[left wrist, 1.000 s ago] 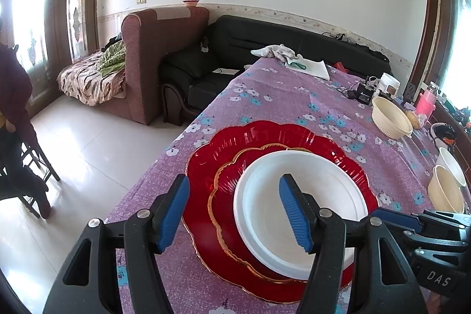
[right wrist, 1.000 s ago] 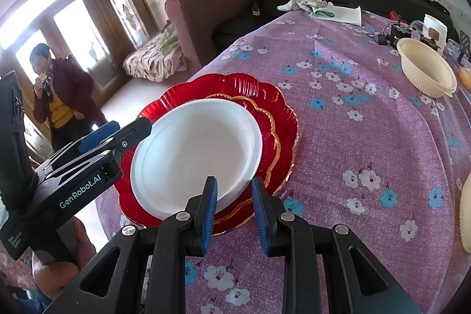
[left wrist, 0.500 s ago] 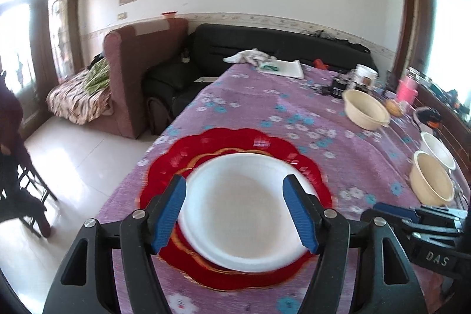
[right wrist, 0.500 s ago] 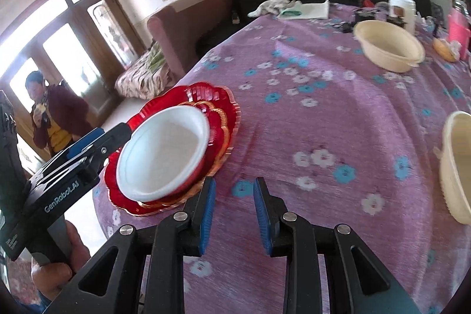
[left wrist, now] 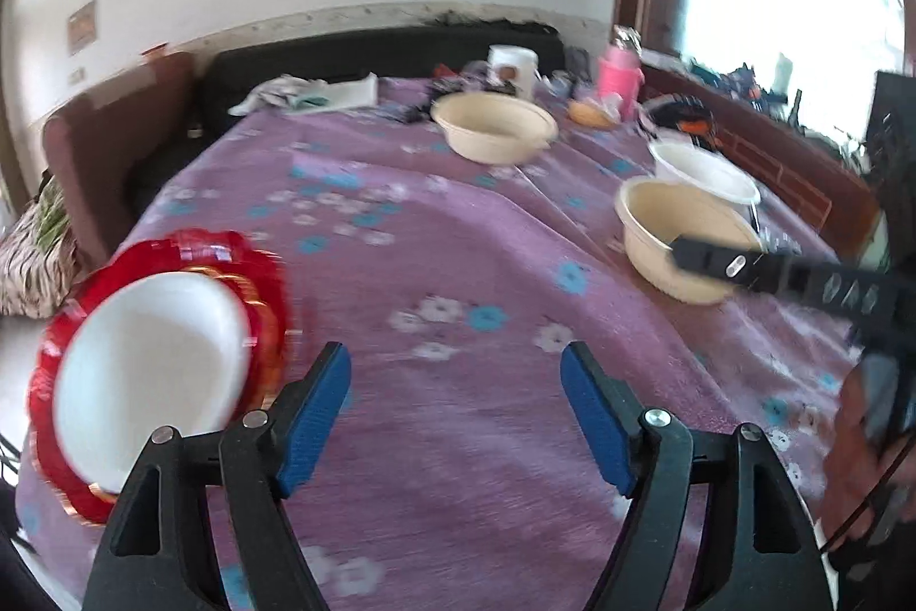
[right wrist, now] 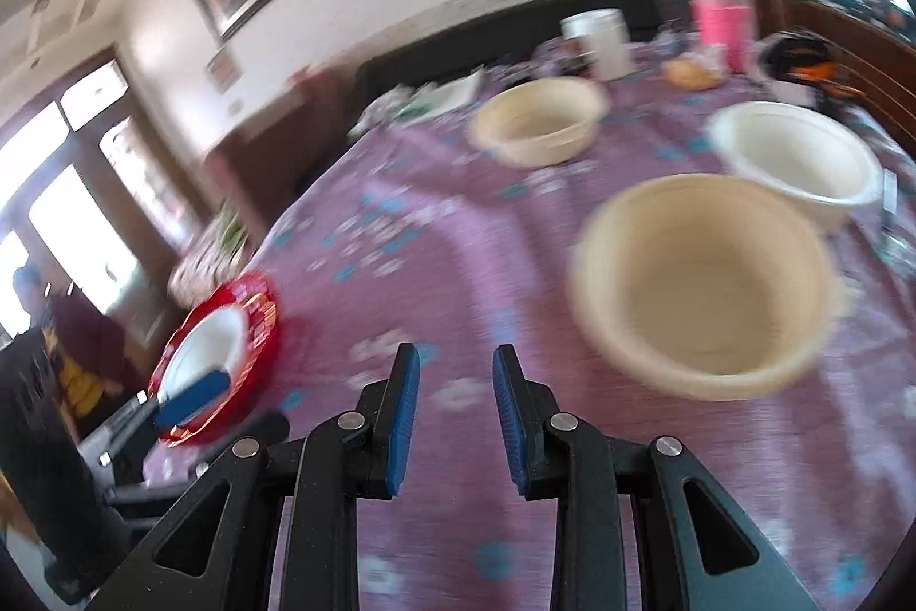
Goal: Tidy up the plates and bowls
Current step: 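Move the right tool toward the tan handled bowl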
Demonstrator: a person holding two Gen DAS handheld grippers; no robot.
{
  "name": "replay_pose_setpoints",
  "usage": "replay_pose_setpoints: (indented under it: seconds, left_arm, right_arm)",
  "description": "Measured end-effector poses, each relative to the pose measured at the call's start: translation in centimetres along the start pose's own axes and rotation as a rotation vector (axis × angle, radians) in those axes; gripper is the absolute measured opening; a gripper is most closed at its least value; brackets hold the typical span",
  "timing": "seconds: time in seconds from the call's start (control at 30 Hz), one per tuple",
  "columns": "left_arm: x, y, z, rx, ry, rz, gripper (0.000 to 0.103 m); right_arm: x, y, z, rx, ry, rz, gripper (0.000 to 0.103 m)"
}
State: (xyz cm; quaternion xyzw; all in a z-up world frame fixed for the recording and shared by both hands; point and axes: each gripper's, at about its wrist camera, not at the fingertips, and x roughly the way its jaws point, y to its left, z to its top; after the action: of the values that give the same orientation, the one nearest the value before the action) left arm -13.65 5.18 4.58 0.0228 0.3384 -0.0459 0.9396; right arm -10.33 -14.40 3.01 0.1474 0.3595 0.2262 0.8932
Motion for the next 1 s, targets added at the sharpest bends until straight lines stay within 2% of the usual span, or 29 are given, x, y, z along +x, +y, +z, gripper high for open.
replay_pose_setpoints:
  seconds: [0.23, 0.4, 0.57, 0.7, 0.83, 1.0]
  left_arm:
    - [3.1, -2.6, 0.4, 0.053, 0.018, -0.029, 0.079]
    - [4.1, -2.4, 0.6, 0.034, 0.072, -0.048, 0.082]
    - [4.5, -2.3, 0.6, 0.029, 0.091, -0.041, 0.082]
    - [5.0, -2.6, 0.8, 0.026, 0.123, -0.041, 0.082]
    - [5.6, -3.0, 1.7, -0.031, 0.148, -0.124, 0.082]
    - [5.7, -4.2, 3.3, -0.048, 0.138, -0.165, 0.082]
  right_arm:
    - [-3.5, -6.7, 0.0, 0.135, -0.078, -0.097, 0.031]
    - [-5.6, -10.2, 0.1, 0.208, -0.112, -0.138, 0.036]
    - [-6.6, -12.8, 0.2, 0.278, -0.126, -0.186, 0.042]
    - [-7.2, -14.3, 0.4, 0.311, -0.122, -0.189, 0.042]
    - [-6.9, -15.1, 0.2, 0.34, -0.114, -0.171, 0.043]
    - [-6.1, -16.0, -0.2, 0.383, -0.121, -0.107, 0.043]
